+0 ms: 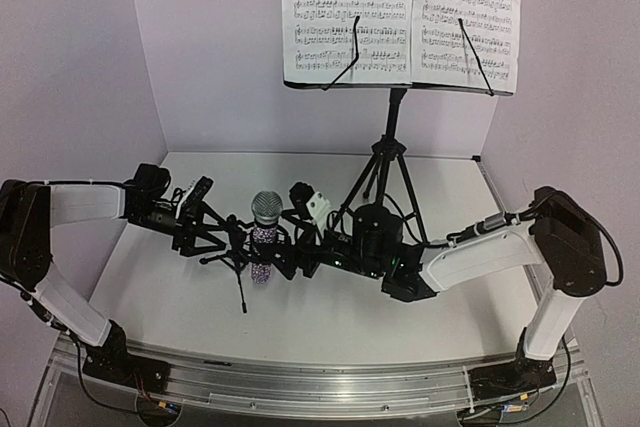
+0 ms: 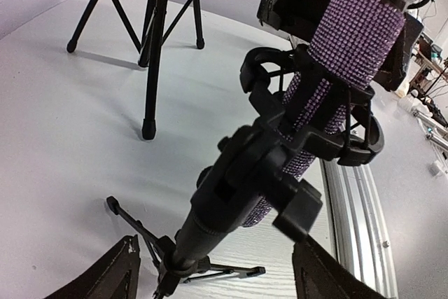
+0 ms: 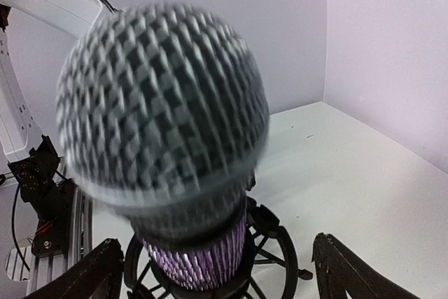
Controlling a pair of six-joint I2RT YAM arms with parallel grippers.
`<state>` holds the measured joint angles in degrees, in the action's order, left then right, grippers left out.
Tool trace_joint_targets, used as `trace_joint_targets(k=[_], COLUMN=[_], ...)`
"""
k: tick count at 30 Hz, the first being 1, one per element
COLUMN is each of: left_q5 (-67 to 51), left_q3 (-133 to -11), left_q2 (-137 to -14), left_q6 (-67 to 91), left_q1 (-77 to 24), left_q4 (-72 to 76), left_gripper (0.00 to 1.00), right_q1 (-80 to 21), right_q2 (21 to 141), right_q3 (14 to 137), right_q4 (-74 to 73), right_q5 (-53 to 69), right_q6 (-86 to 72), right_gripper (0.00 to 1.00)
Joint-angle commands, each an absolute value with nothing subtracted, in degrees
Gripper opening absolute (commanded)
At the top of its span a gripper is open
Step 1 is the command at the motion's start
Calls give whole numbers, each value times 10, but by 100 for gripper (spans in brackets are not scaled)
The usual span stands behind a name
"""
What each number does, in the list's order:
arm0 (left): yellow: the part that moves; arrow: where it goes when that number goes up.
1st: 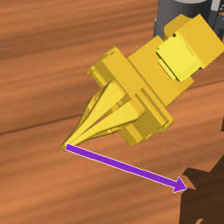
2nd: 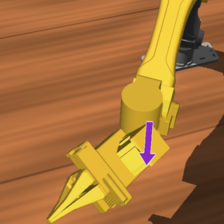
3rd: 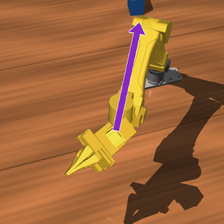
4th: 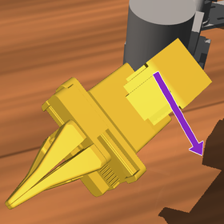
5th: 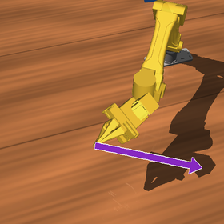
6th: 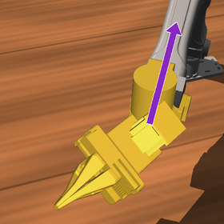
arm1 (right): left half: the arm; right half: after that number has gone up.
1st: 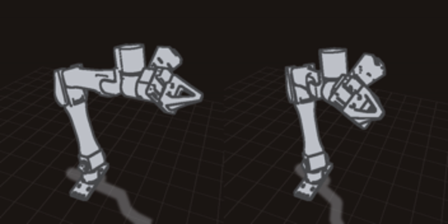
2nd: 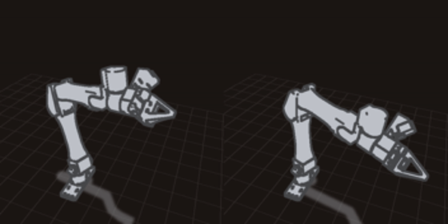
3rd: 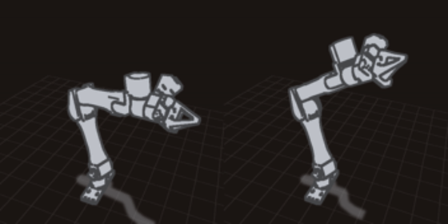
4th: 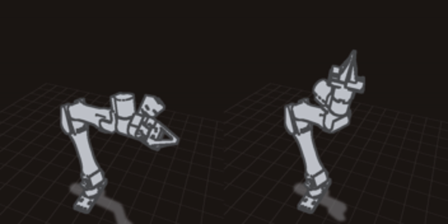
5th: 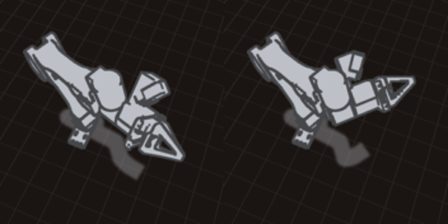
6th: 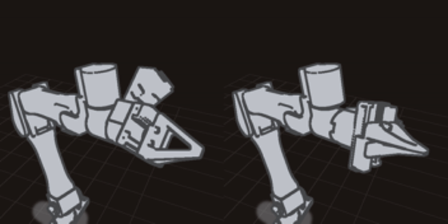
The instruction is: Pack up the instrument practice props
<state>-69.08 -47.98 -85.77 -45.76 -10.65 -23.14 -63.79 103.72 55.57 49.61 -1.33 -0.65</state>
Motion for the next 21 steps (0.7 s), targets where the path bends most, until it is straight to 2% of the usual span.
trace_joint_targets(k=[1,5,8,9,11,13,14,21], left_q5=[-725,-728,-743,-746,-742,-737,-735,-740], left_q3=[-515,-541,-548,-549,-555,-557,-560,-603], left_q2=[-825,-818,-819,-821,-832,-847,-851,-858], left_q6=[-525,-604,-615,-617,-604,-589,-601,-671], left_q1=[-87,-79,-82,-87,-102,-111,-113,-116], left_q4=[-292,-344,-329,-321,-301,-291,-301,-357], left_gripper=[79,81,83,83,82,81,80,77], right_q1=[-639,-638,-638,-638,-638,-637,-637,-635], right_q2=[987,960,979,995,1028,1063,1072,1104], right_q3=[552,558,631,654,688,710,717,777], right_q4=[472,414,336,329,328,329,332,335], right_q5=[-38,-26,-5,-4,-7,-23,-26,15], right_q6=[20,49,72,75,79,71,67,81], right_gripper=[92,93,91,87,73,42,36,20])
